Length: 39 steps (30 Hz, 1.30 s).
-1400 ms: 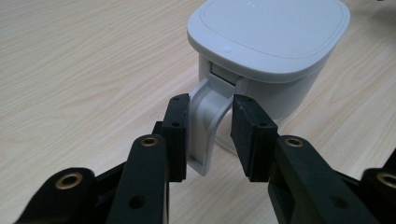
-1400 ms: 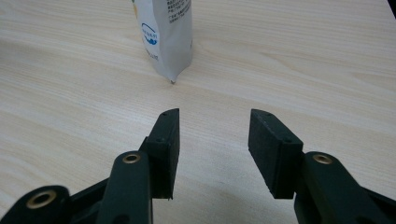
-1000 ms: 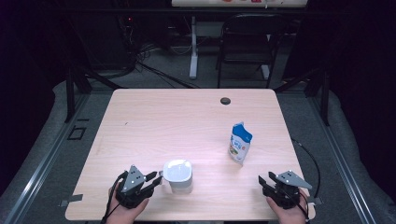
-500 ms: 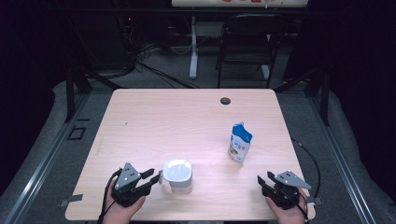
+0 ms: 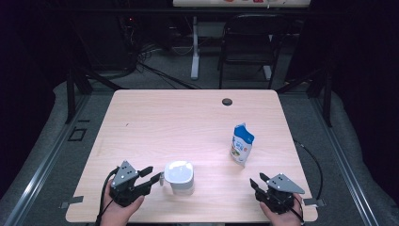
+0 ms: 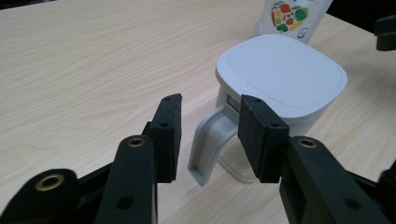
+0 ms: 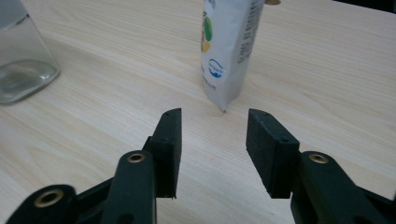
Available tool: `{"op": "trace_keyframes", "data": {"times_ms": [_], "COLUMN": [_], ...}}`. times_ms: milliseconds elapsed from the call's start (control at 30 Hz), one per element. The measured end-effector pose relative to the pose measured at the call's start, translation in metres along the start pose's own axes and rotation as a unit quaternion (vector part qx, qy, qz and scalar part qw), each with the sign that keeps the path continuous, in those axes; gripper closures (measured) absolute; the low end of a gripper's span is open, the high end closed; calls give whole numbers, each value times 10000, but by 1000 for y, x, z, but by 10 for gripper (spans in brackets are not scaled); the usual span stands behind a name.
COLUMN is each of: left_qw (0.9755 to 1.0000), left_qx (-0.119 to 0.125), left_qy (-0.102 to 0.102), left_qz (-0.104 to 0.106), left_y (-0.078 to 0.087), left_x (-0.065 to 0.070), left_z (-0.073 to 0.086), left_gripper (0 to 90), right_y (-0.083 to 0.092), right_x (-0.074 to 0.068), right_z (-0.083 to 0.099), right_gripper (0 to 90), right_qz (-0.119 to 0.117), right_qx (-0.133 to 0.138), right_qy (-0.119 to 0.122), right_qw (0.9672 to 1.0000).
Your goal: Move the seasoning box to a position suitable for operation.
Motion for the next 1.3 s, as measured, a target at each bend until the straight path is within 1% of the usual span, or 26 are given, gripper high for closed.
{"op": "trace_keyframes", "data": {"times_ms": [33,100,167,200,233,267,300,367,433,533,600,667,700,833,967,1067,1100,1233,1267,1300], "left_qw": [10000,10000,10000,10000,10000,10000,10000,9999,10000,9999,9999,10000,9999,9999,9999,9999,9998,9997,9997,9997], "left_qx": [-4,-3,11,41,63,83,83,110,79,75,78,35,58,64,17,6,-22,-46,-12,-38], "left_qy": [23,7,17,29,19,33,21,23,40,53,91,83,81,29,-106,-115,-146,-177,-162,-201], "left_qz": [17,-9,-5,-12,-42,-19,7,-29,-37,-60,-29,25,42,82,127,129,115,145,159,159], "left_y": [0,1,1,1,1,2,2,3,3,3,3,3,2,1,-3,-5,-5,-6,-6,-6], "left_x": [0,0,0,0,0,0,0,-1,-2,-3,-3,-2,-1,4,10,11,11,13,14,14], "left_z": [0,0,-1,-2,-3,-4,-4,-6,-5,-5,-7,-10,-12,-16,-19,-21,-21,-23,-24,-25], "left_gripper": [606,607,595,587,584,580,581,581,581,620,633,657,667,704,736,755,761,787,791,798], "right_y": [-1,-2,-3,-4,-5,-5,-6,-7,-8,-11,-11,-10,-10,-10,-12,-15,-15,-19,-19,-20], "right_x": [-2,-7,-9,-12,-12,-13,-14,-16,-17,-20,-21,-22,-22,-25,-34,-39,-40,-44,-44,-46], "right_z": [-1,-3,-4,-6,-7,-8,-9,-12,-13,-14,-15,-15,-16,-17,-23,-25,-25,-24,-23,-23], "right_gripper": [546,526,515,506,502,501,498,490,486,481,480,480,481,501,503,502,502,502,502,502], "right_qz": [-26,-91,-101,-113,-131,-148,-135,-146,-142,-143,-147,-151,-177,-260,-402,-451,-444,-536,-536,-563], "right_qx": [34,19,30,46,98,80,113,153,164,170,159,127,139,76,13,-31,-54,-141,-183,-164], "right_qy": [25,66,85,142,150,158,151,150,174,193,205,232,223,218,305,401,425,457,488,481], "right_qw": [10000,9999,9999,9998,9998,9997,9997,9997,9996,9996,9996,9995,9995,9994,9987,9982,9981,9974,9972,9971]}}
Point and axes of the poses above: each handheld gripper's, and its own axes: y roughly backward along the jaws, z roughly out of its underside, x roughly to its right, the point moved 9 cm from there along -y, roughly forward along the jaws, and after that the axes turned 9 degrees about -z, right-handed, at the moved point
